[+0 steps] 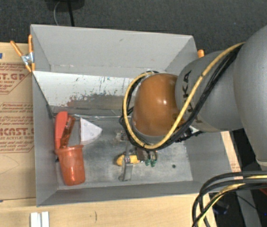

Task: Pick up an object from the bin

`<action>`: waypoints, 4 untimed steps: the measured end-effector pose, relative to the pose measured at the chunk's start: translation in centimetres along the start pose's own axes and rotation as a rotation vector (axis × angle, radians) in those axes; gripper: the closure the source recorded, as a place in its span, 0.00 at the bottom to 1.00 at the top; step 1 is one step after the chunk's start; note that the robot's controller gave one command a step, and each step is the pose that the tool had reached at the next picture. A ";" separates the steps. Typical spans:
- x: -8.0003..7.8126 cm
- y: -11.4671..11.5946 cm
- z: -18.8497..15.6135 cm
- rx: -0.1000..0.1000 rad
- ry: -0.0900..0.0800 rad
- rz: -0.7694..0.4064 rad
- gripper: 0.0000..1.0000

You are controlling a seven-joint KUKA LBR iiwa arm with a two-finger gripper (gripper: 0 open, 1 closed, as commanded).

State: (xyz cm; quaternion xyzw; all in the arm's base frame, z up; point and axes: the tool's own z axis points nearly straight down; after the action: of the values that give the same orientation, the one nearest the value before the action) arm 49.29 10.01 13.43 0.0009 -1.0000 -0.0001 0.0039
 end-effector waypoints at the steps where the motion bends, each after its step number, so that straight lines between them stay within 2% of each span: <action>1: -0.2 -0.1 -0.4 -0.001 -0.007 0.001 0.00; 2: -1.7 -6.1 1.2 -0.001 -0.003 0.017 0.00; 3: -1.4 -9.1 0.4 0.002 -0.005 -0.025 0.00; 4: -1.3 -8.4 0.1 -0.001 -0.009 -0.028 0.00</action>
Offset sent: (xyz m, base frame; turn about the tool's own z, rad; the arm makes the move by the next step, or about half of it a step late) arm 0.0189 -0.0745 -0.0145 0.0256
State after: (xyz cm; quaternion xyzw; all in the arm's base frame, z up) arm 50.57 1.62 13.34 0.0148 -0.9999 -0.0008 -0.0004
